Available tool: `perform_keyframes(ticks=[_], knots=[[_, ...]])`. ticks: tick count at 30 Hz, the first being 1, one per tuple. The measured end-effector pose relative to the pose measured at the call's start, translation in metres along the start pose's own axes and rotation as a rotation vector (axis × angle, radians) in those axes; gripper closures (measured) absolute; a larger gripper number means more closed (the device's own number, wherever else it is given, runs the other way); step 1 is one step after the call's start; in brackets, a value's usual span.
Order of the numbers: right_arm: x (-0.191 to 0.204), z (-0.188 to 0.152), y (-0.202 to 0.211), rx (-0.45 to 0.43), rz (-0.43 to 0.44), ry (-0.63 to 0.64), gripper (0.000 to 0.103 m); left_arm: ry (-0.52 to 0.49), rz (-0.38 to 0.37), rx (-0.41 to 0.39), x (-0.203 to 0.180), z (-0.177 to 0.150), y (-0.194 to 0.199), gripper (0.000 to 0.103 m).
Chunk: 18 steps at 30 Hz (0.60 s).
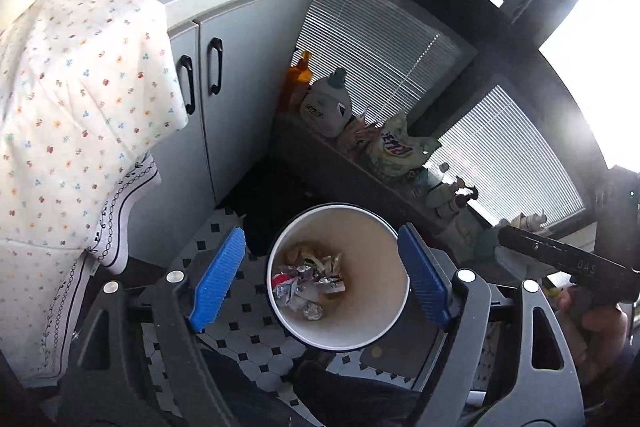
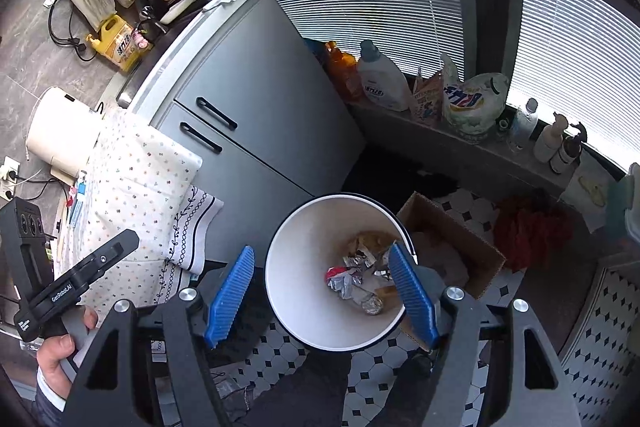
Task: Collect trash
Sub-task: 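Move both grippers back up to the counter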
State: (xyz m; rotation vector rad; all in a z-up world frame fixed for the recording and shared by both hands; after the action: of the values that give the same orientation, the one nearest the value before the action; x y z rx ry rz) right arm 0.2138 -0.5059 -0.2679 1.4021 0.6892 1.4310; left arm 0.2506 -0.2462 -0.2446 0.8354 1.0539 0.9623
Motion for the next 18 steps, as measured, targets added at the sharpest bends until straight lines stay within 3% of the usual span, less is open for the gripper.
perform_keyframes(ticks=[10,15,18], knots=[[0.096,0.034,-0.008,-0.014,0.053,0.143,0.02,0.16,0.087,-0.158,0.086,0.009,0.079,0.013],[0.157,0.052,-0.012,-0.047,0.063,0.223,0.008,0.238,0.133,-0.249,0.139,0.01,0.12,0.008],[0.193,0.061,-0.016,-0.06,0.066,0.266,0.008,0.291,0.158,-0.293,0.175,0.011,0.143,0.006]])
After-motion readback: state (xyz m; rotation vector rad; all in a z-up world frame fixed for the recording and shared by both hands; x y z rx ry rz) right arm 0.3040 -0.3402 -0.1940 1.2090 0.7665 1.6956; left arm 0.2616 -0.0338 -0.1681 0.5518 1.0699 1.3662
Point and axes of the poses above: each gripper's, at about its wrist camera, not at the fingertips, and y roughly against the way its jaws point, x to its left, z to its top, the point moved 6 cm from there along -y, roughly the way its jaws point, and after that the axes turned 13 degrees about x, right-handed, at the moved point
